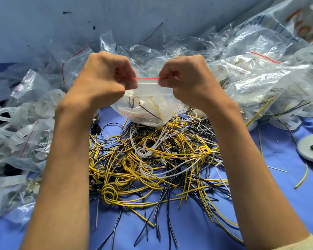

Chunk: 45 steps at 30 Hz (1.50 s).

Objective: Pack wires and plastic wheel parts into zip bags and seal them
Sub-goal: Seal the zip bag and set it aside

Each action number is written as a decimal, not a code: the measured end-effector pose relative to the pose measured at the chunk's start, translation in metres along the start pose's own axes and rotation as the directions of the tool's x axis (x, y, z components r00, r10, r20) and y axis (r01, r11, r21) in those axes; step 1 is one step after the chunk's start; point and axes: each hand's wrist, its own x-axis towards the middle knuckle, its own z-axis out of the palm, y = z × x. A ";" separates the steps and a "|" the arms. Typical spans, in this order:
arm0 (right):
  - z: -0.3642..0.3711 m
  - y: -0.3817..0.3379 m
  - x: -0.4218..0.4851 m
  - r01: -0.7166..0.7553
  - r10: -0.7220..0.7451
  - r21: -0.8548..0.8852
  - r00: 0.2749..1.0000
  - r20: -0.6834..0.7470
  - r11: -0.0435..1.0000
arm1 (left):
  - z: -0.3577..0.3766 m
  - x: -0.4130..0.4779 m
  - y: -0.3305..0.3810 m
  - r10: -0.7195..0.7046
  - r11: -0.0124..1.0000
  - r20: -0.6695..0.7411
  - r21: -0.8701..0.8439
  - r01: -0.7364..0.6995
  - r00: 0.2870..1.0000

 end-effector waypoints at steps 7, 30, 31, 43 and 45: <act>-0.001 0.006 0.000 -0.041 0.041 0.016 0.999 0.002 0.999 | -0.006 -0.001 -0.007 -0.070 0.997 0.001 0.012 0.070 0.998; -0.009 0.024 -0.001 -0.136 0.150 0.087 0.972 -0.179 0.987 | -0.017 -0.003 -0.019 -0.174 0.979 -0.127 -0.130 0.158 0.976; -0.009 0.023 -0.001 -0.140 0.152 0.081 0.975 -0.164 0.987 | -0.017 -0.003 -0.018 -0.175 0.976 -0.139 -0.155 0.153 0.975; -0.002 0.010 0.001 -0.147 0.194 0.175 0.936 -0.292 0.973 | -0.004 0.004 -0.022 -0.189 0.977 -0.141 -0.123 0.172 0.972; -0.001 0.006 0.001 -0.139 0.197 0.253 0.956 -0.218 0.957 | -0.003 0.005 -0.022 -0.184 0.976 -0.139 -0.141 0.165 0.973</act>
